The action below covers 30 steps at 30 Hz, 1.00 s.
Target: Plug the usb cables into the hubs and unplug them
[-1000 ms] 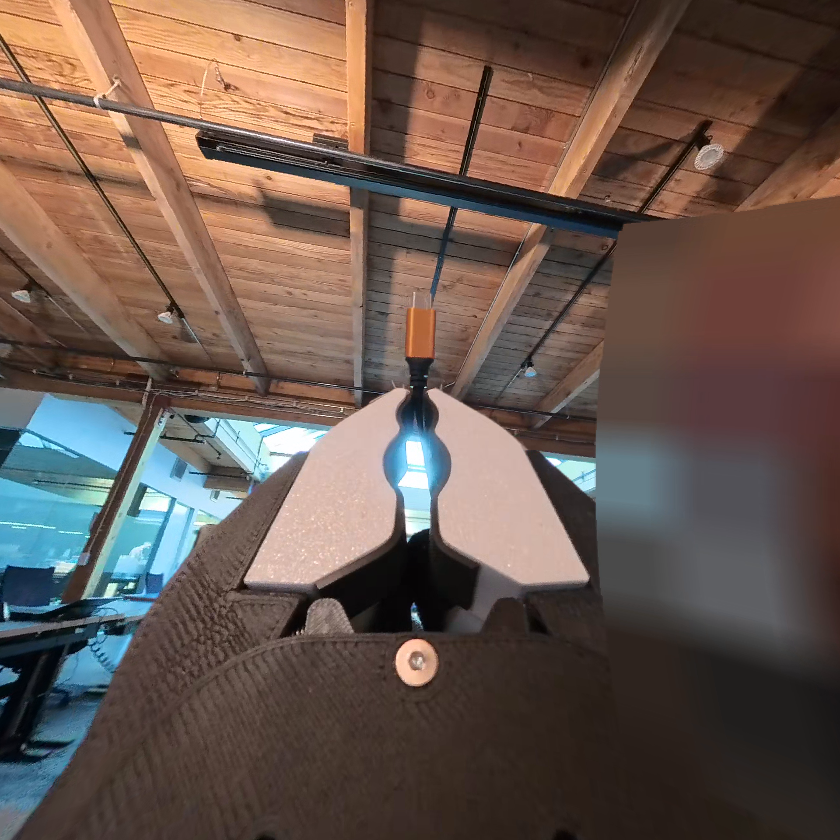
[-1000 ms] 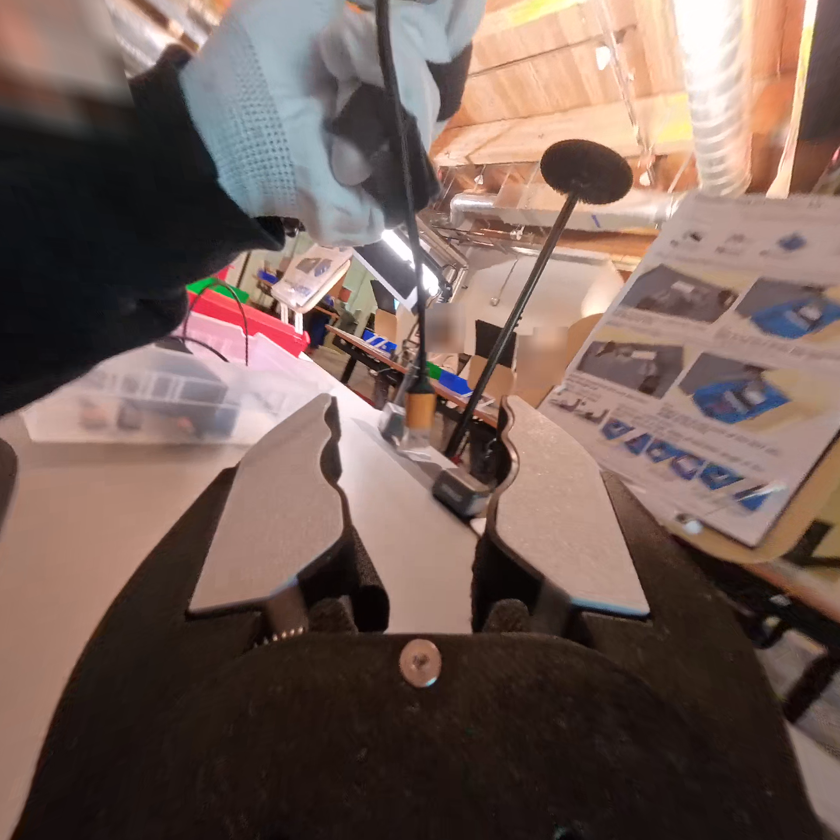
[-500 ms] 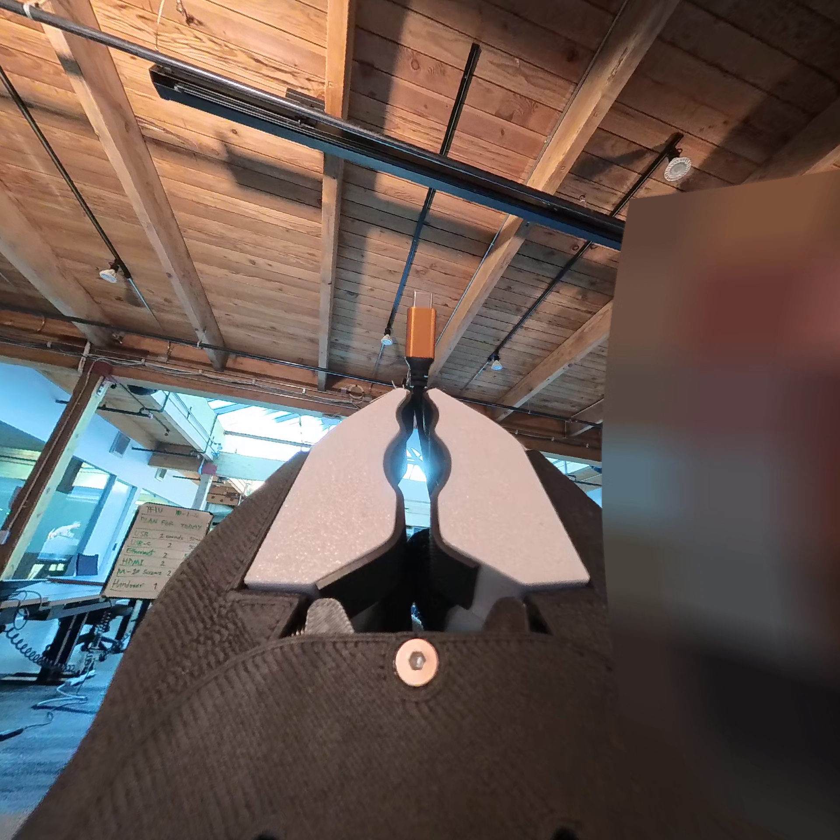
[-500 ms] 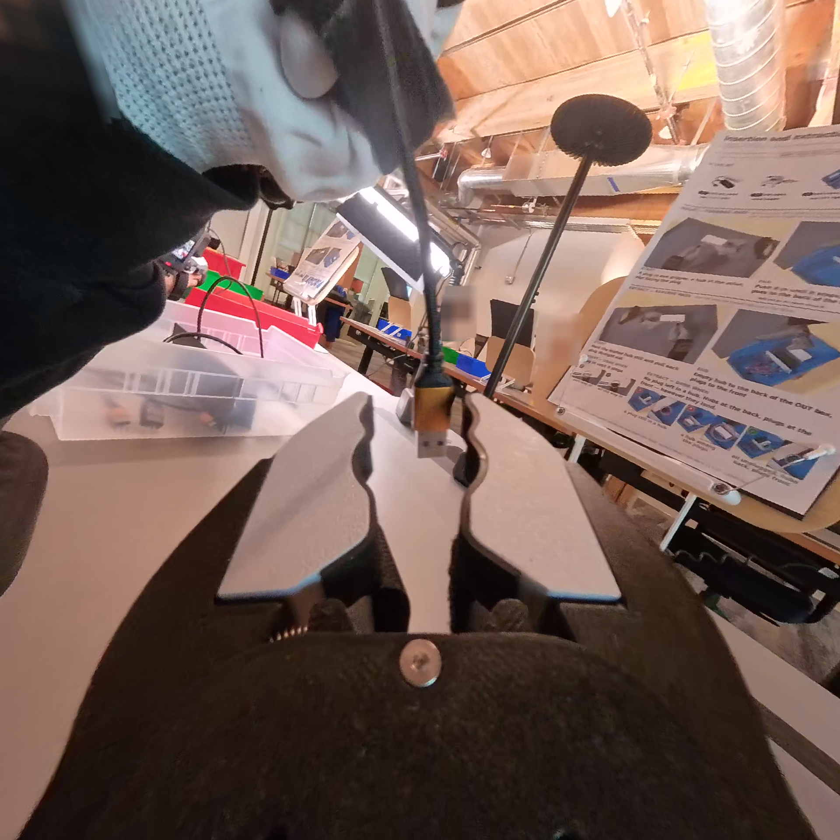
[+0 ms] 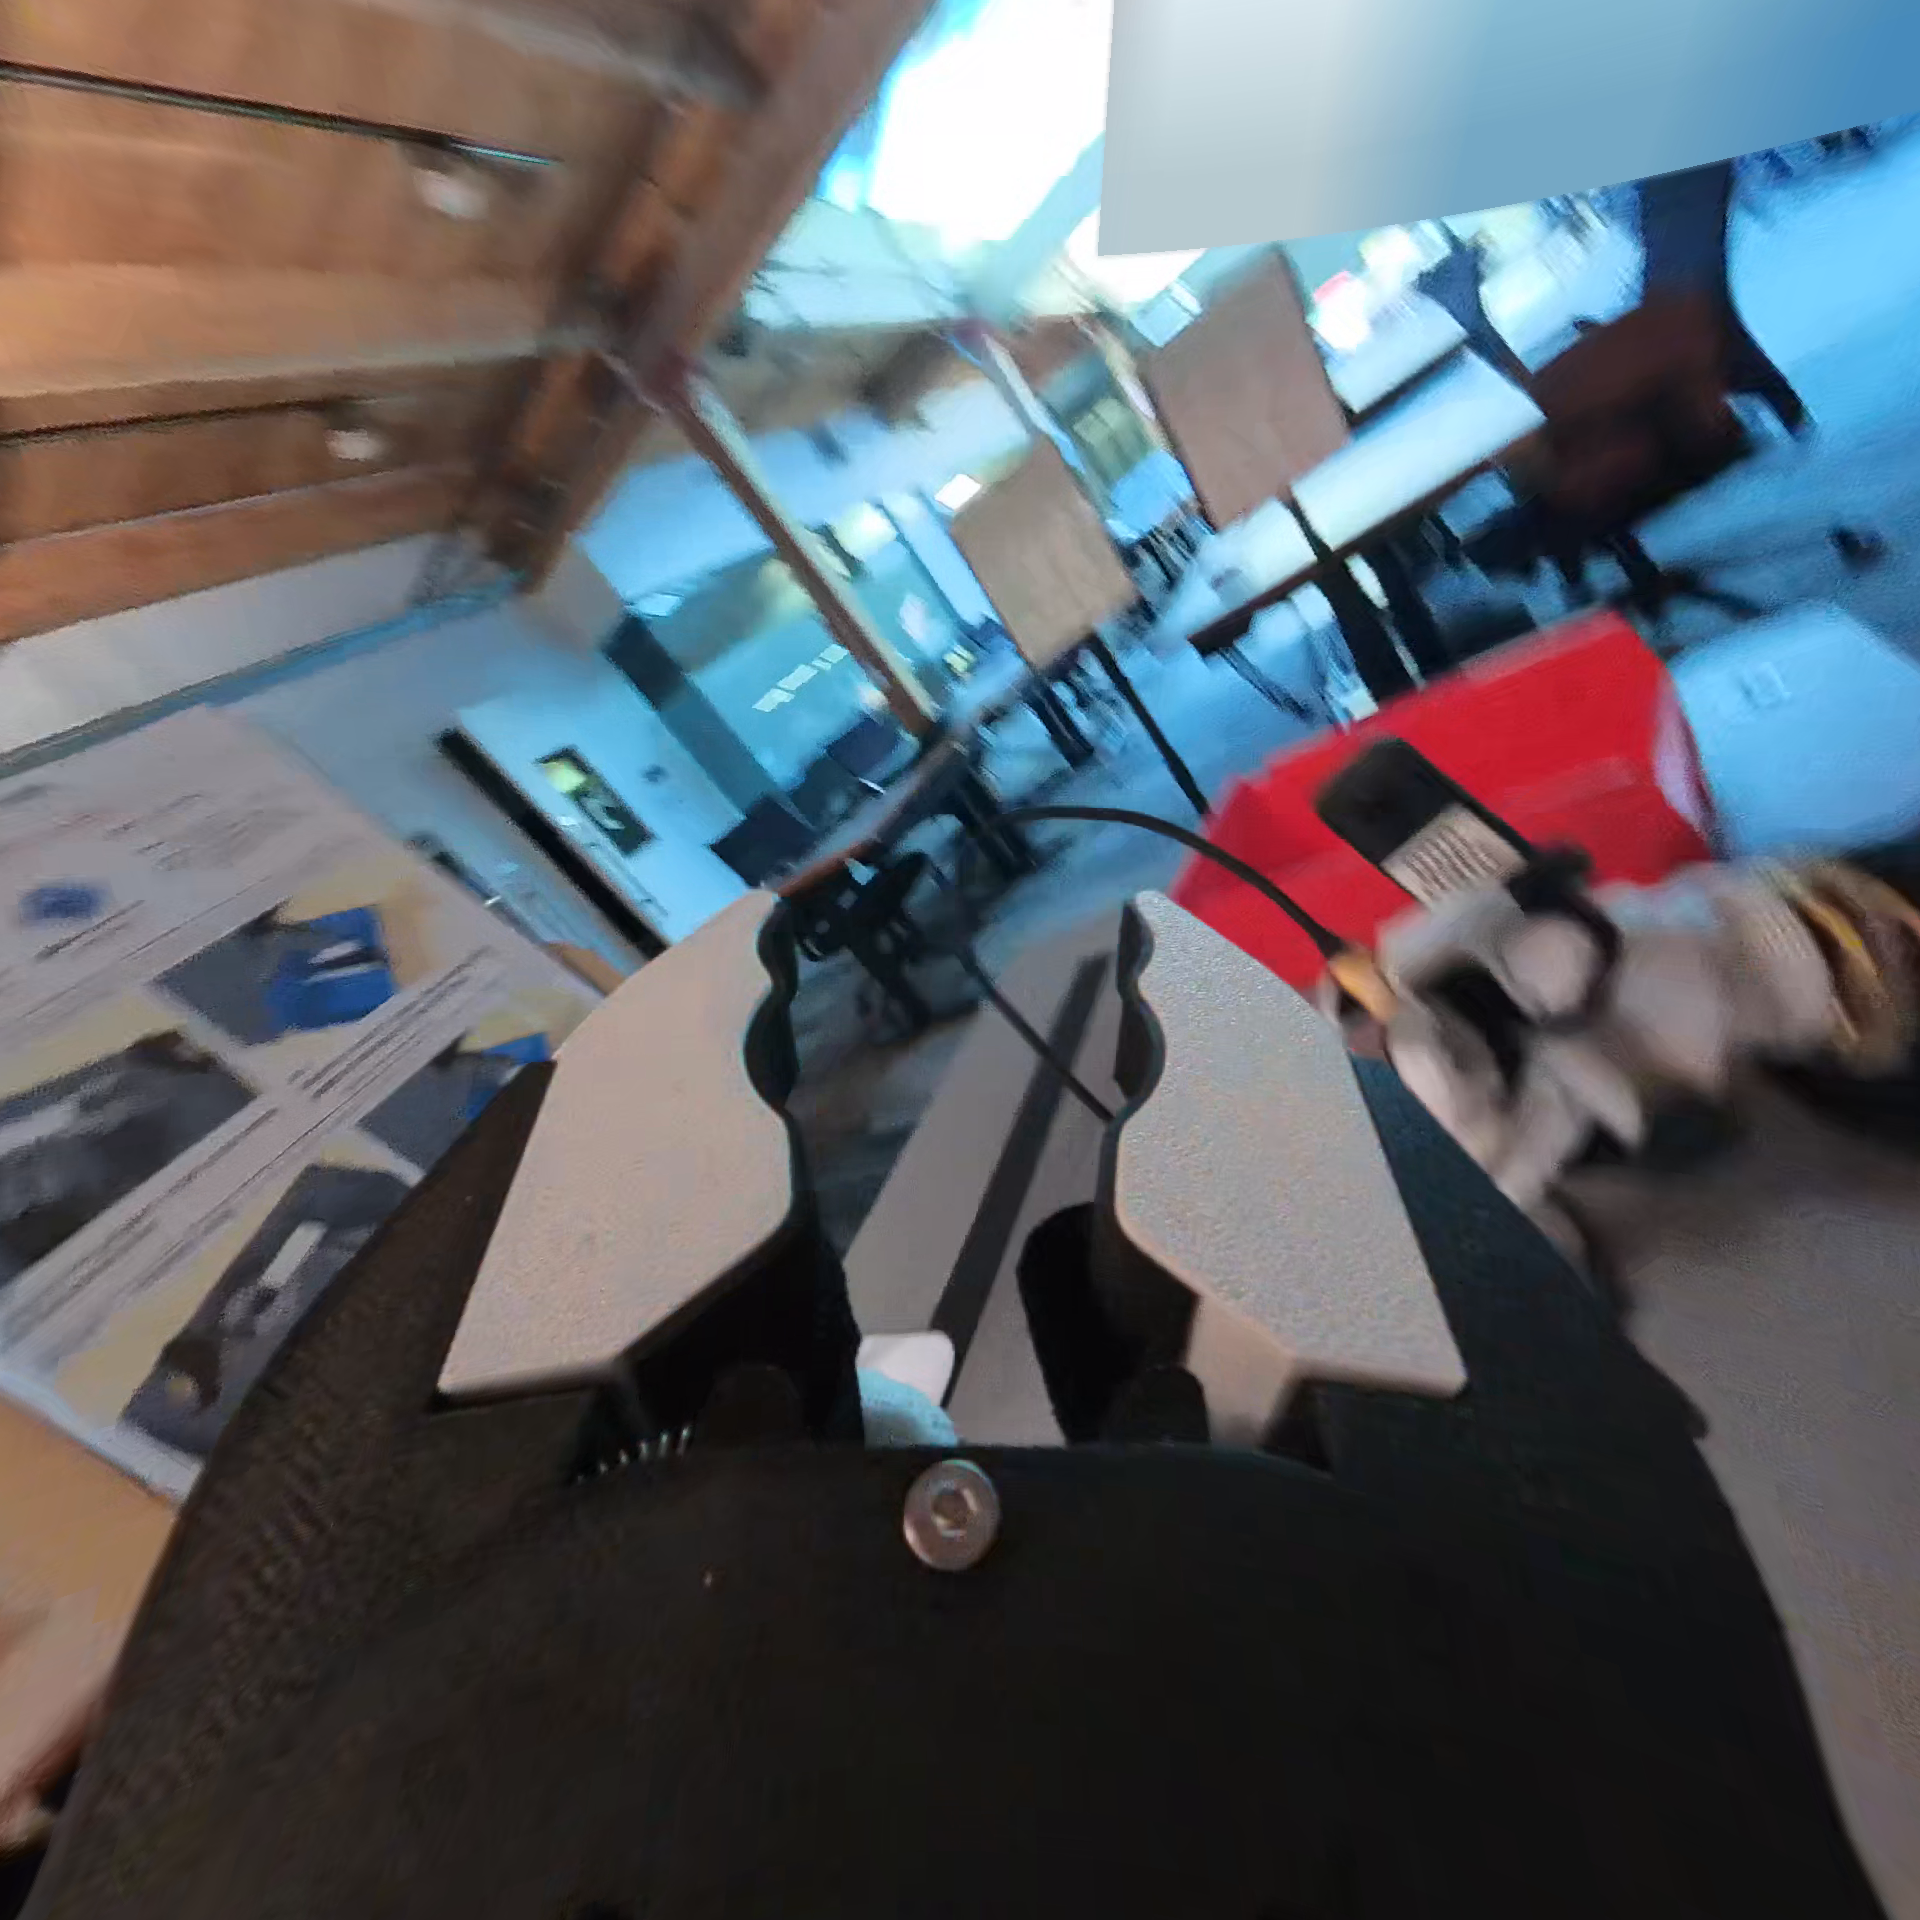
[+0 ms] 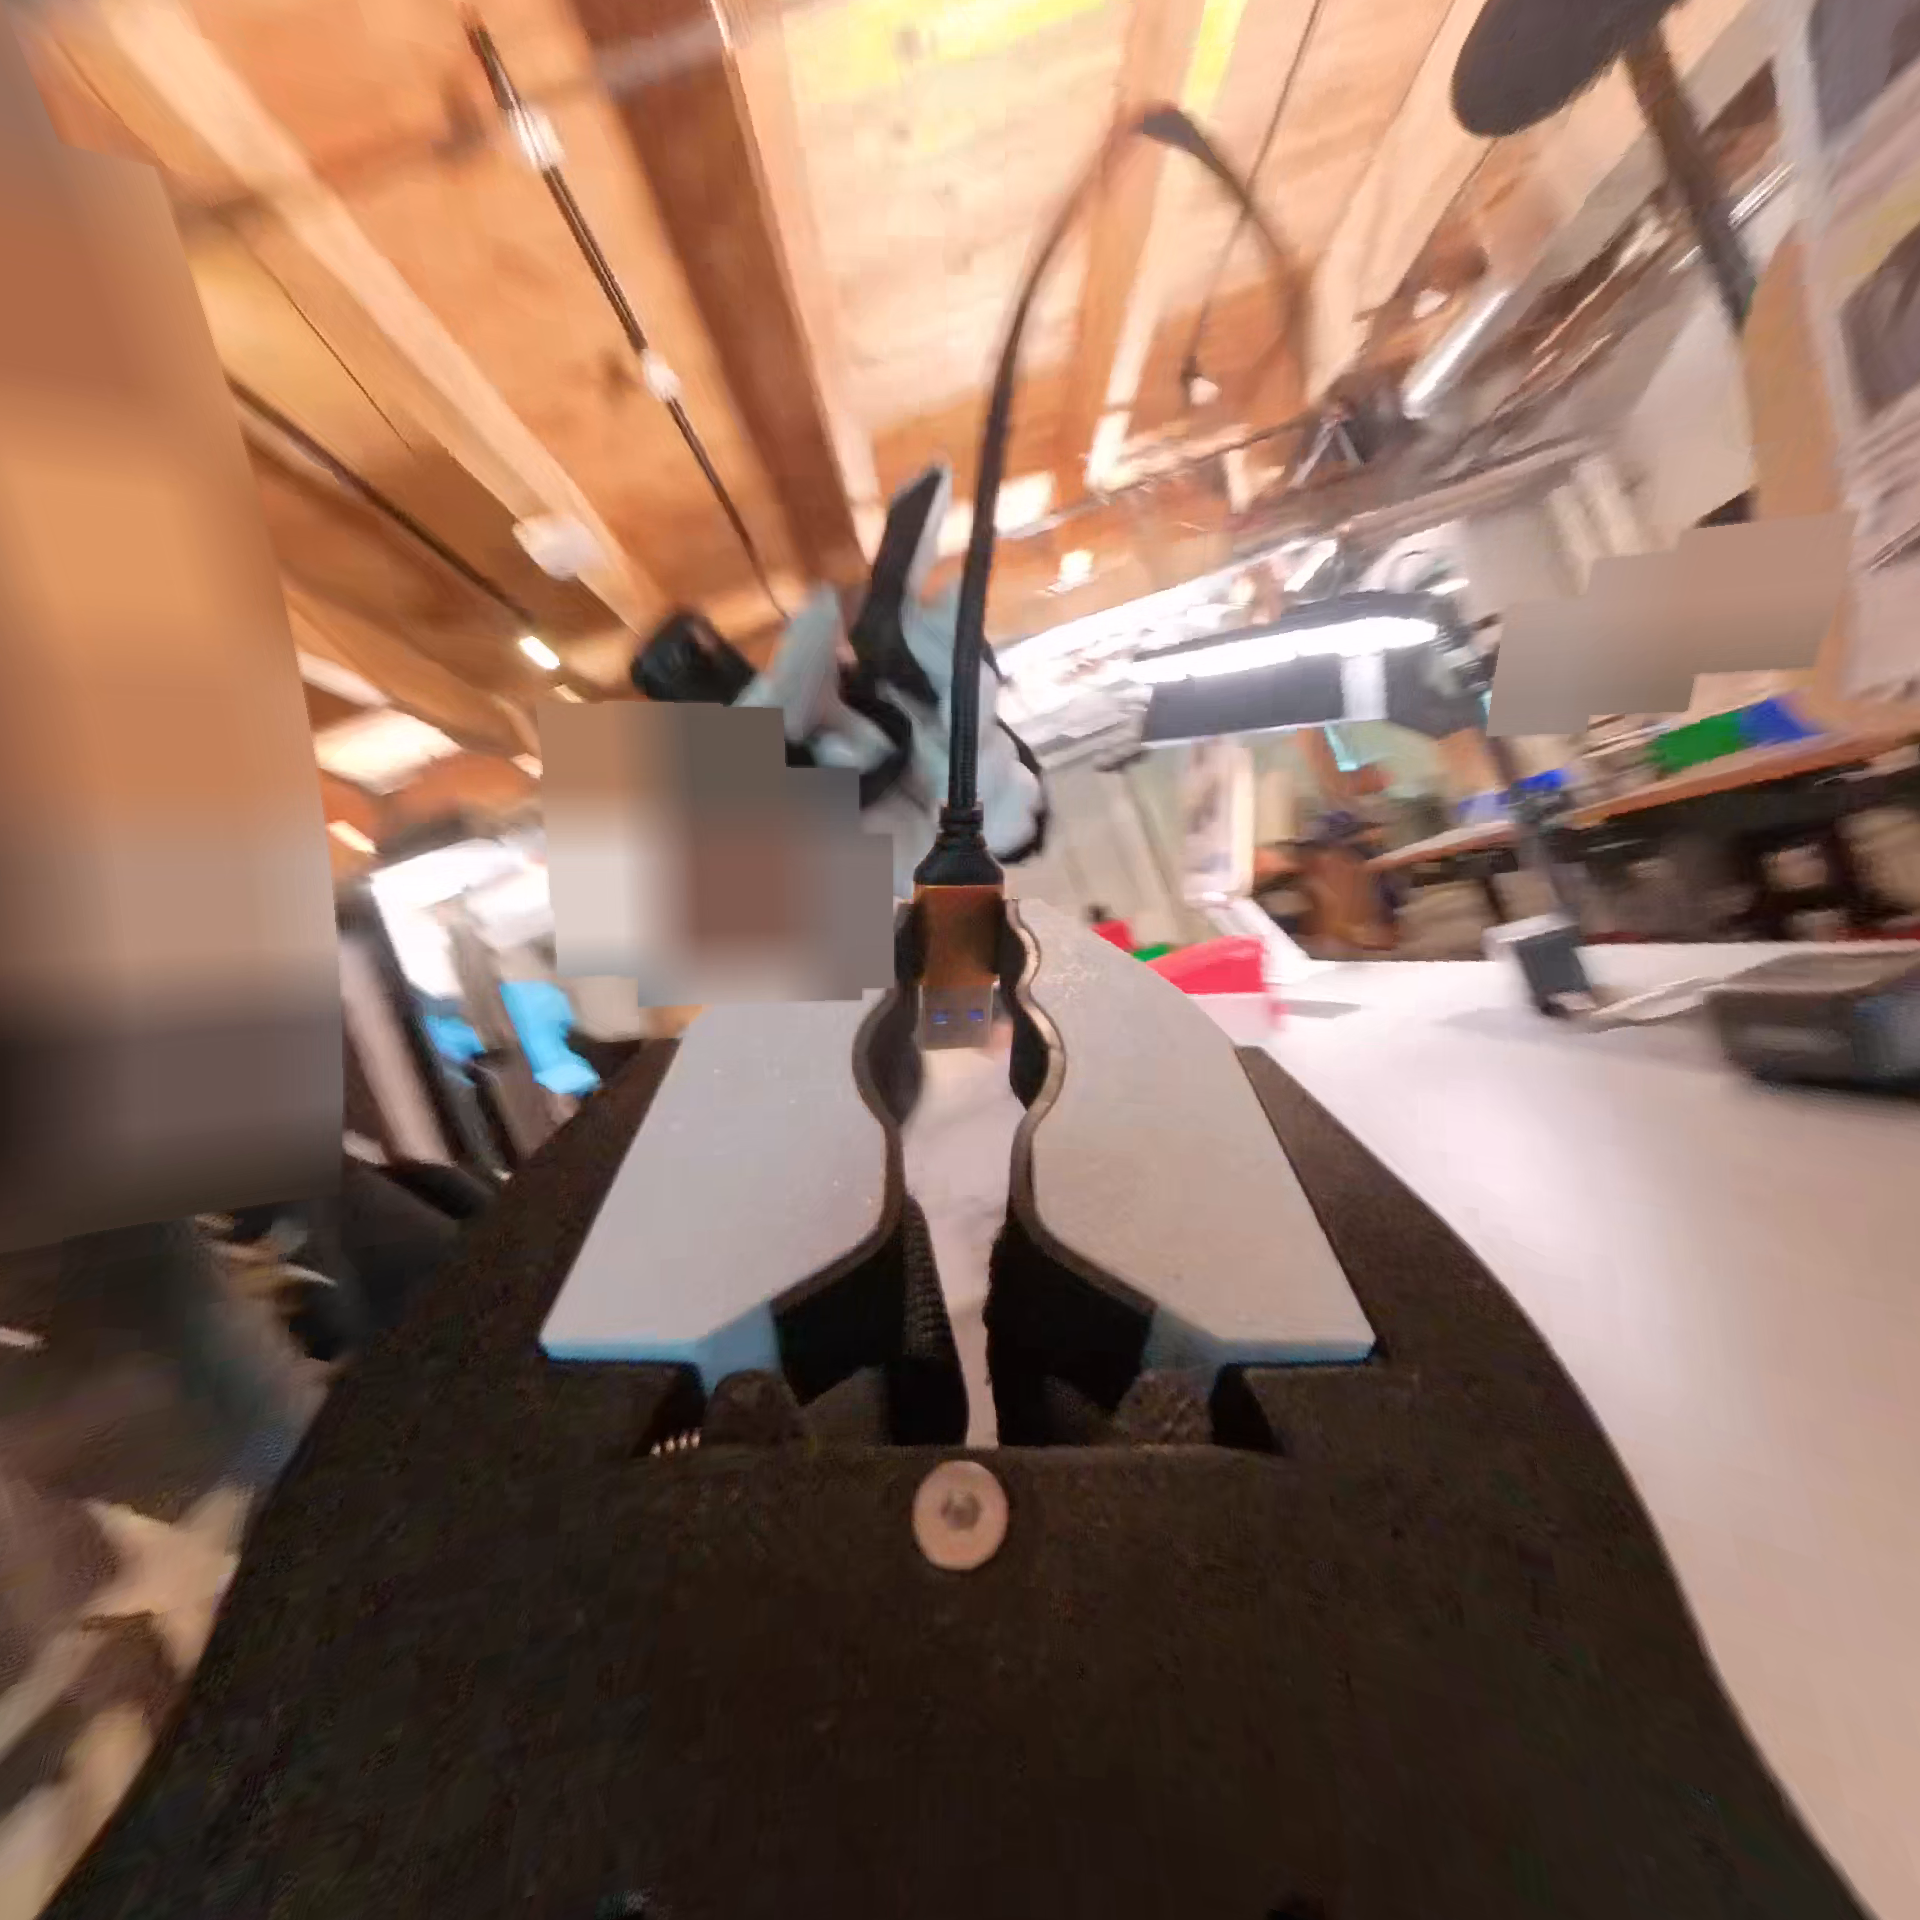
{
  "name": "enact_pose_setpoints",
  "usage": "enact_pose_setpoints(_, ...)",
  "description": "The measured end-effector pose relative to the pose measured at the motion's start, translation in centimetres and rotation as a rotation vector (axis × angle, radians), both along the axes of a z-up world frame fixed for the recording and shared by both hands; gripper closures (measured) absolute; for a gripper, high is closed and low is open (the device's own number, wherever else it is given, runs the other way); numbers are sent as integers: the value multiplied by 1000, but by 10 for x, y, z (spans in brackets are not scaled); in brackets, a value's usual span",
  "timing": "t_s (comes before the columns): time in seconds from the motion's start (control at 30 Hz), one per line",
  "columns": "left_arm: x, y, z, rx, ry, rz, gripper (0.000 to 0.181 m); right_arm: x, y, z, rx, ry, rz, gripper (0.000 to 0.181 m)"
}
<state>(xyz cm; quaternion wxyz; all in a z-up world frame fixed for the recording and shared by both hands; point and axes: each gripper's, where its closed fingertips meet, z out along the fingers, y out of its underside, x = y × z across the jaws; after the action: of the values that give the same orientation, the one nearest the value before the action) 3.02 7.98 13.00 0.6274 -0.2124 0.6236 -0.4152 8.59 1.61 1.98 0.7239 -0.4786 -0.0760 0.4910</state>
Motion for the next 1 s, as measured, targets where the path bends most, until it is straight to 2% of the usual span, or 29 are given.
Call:
enact_pose_setpoints(0.1,8,-29,-33,173,114,-114,125,16,-5,2,-52,231,188,167)
enact_pose_setpoints(0.17,21,-49,-47,252,167,-151,126,12,-10,-3,-109,278,343,166)
enact_pose_setpoints(0.23,39,-63,-73,418,245,-121,127,-1,-13,-12,-178,195,427,166)
enact_pose_setpoints(0.3,55,-62,-102,604,367,-17,126,-12,-14,-23,-221,81,427,166)
enact_pose_setpoints(0.37,62,-61,-120,746,442,49,125,-19,-18,-27,-248,13,453,166)
enact_pose_setpoints(0.43,66,-62,-126,823,454,78,125,-21,-21,-31,-277,-34,462,166)
enact_pose_setpoints(0.57,77,-72,-131,1065,360,113,126,-23,-32,-35,-330,-59,547,166)
enact_pose_setpoints(0.67,85,-89,-137,1166,296,87,138,-27,-40,-38,-354,-75,615,166)
enact_pose_setpoints(0.73,85,-91,-145,1203,341,81,164,-29,-46,-36,-352,-74,662,166)
enact_pose_setpoints(0.8,85,-83,-149,1165,418,124,173,-29,-44,-35,-343,-86,638,164)
enact_pose_setpoints(0.87,81,-72,-153,1078,514,160,178,-25,-36,-31,-303,-91,552,159)
enact_pose_setpoints(0.93,78,-56,-152,966,589,211,178,-15,-23,-25,-208,-133,348,156)
enact_pose_setpoints(0.97,76,-47,-154,912,637,226,178,-9,-14,-23,-146,-185,197,147)
enact_pose_setpoints(1.0,73,-40,-156,853,679,232,178,0,-5,-18,-72,-247,6,127)
